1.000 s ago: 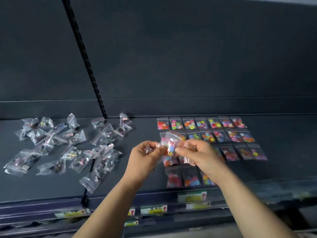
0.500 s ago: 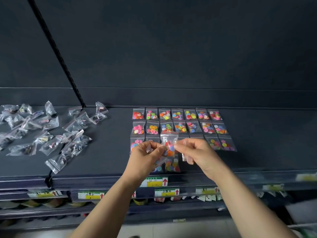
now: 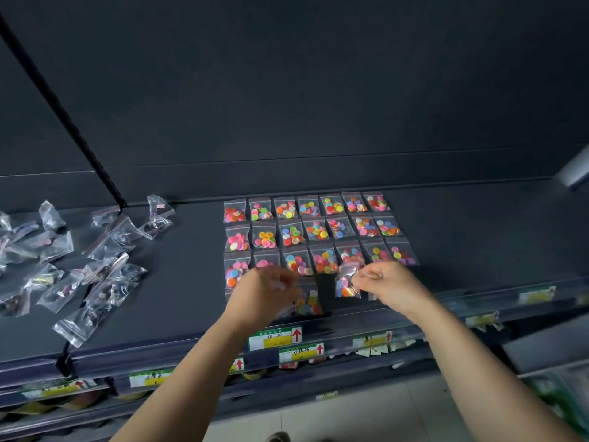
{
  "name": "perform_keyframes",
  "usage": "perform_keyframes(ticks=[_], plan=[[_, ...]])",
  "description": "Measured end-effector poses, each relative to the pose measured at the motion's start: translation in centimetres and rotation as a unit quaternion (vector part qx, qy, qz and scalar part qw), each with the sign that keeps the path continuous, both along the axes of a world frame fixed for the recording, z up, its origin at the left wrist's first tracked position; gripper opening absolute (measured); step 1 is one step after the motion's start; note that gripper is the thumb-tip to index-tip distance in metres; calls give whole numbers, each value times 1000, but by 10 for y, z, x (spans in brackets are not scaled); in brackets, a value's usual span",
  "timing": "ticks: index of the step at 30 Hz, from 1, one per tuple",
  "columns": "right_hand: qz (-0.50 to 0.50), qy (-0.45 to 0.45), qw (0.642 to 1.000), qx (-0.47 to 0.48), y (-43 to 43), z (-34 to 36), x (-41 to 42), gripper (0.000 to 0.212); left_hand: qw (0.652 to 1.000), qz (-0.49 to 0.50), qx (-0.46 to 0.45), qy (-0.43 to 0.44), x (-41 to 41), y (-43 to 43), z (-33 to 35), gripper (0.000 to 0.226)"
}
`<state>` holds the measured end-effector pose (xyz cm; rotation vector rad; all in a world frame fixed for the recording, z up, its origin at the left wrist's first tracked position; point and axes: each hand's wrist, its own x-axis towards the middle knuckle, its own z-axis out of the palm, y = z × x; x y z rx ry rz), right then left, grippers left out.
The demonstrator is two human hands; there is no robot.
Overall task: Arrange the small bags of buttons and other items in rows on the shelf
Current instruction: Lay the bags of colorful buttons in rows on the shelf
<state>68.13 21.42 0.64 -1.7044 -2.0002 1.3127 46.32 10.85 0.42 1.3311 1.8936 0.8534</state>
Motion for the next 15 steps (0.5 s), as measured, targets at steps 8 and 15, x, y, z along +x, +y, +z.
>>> perform_keyframes(ticks=[8, 15], plan=[[63, -102, 991, 60, 8, -15, -3, 15, 996, -19, -10, 89, 9, 6, -8, 31], [120, -38, 984, 123, 7, -13, 3, 23, 989, -20, -24, 148, 15, 4, -7, 32]])
